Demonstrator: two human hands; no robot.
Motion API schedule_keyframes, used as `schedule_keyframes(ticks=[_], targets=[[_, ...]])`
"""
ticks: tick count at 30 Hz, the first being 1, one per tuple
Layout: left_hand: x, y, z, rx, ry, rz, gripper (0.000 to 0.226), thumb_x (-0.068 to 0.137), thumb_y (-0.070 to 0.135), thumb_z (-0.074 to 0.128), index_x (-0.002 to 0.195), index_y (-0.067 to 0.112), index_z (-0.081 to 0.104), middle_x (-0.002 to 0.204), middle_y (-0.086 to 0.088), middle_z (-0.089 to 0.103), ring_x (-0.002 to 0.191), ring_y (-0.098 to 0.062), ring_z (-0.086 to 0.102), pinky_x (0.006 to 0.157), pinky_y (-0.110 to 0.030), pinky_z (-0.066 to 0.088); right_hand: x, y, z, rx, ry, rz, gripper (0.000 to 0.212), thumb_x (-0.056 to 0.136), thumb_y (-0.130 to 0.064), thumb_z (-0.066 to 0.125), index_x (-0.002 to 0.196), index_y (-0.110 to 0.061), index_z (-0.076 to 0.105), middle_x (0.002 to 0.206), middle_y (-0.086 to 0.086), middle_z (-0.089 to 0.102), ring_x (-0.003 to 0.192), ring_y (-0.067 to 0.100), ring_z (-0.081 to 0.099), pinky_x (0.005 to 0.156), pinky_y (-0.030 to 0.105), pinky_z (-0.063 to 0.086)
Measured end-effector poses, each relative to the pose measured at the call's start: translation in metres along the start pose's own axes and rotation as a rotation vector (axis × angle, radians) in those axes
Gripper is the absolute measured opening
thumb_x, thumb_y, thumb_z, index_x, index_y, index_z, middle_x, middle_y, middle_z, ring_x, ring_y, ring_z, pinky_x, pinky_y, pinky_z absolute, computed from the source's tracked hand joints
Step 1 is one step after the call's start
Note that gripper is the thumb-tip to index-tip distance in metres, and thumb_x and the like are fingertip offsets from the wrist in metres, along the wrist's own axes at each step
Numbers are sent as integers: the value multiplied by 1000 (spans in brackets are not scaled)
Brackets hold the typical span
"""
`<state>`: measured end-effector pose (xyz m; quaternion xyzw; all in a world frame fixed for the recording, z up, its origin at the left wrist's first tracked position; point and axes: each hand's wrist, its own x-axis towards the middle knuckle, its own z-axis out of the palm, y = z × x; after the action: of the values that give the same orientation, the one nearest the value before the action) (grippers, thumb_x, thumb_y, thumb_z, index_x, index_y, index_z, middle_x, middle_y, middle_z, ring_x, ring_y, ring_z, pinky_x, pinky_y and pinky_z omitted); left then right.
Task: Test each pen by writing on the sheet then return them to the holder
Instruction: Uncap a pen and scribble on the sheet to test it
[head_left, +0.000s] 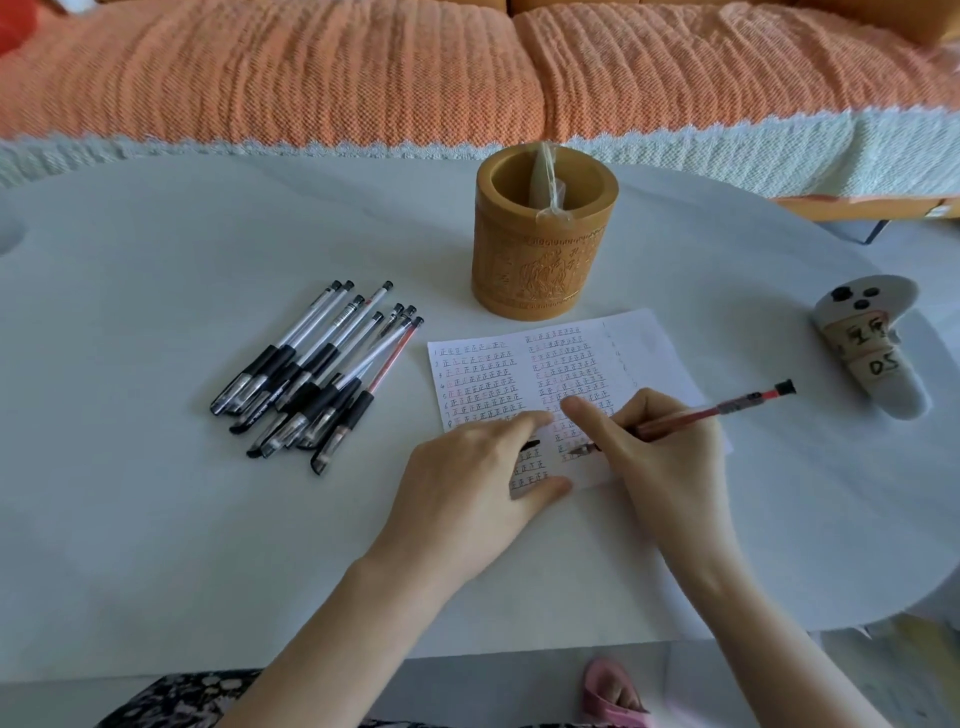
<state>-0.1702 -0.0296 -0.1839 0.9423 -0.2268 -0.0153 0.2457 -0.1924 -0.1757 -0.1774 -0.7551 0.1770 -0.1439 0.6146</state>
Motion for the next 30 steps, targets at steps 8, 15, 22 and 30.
schedule_keyframes(ticks=[8,15,22,30], targets=[[0,1,0,13,-16,-18,56,81,63,52,131,42,41,111,14,63,100,-4,58,70,-19,37,0,11,3,-110,62,-77,43,83,-6,64,50,-9,35,38,-9,31,38,5,31,42,13,23],[1,2,-1,11,-32,-25,54,81,63,52,130,42,40,115,15,62,101,-3,58,72,-20,39,1,15,4,-134,51,-102,42,82,-7,63,53,0,33,44,-8,26,43,8,26,43,14,21],[0,1,-1,16,-39,-31,54,82,62,52,130,42,40,114,15,62,100,-4,59,73,-21,41,2,15,5,-143,52,-104,40,82,-6,62,55,5,35,44,-5,29,41,7,29,43,14,22],[1,2,0,14,-37,-40,53,81,61,53,129,42,40,111,14,63,100,-5,59,74,-22,42,3,16,5,-186,50,-117,41,82,-8,63,54,2,34,45,-5,27,45,8,24,43,17,19]])
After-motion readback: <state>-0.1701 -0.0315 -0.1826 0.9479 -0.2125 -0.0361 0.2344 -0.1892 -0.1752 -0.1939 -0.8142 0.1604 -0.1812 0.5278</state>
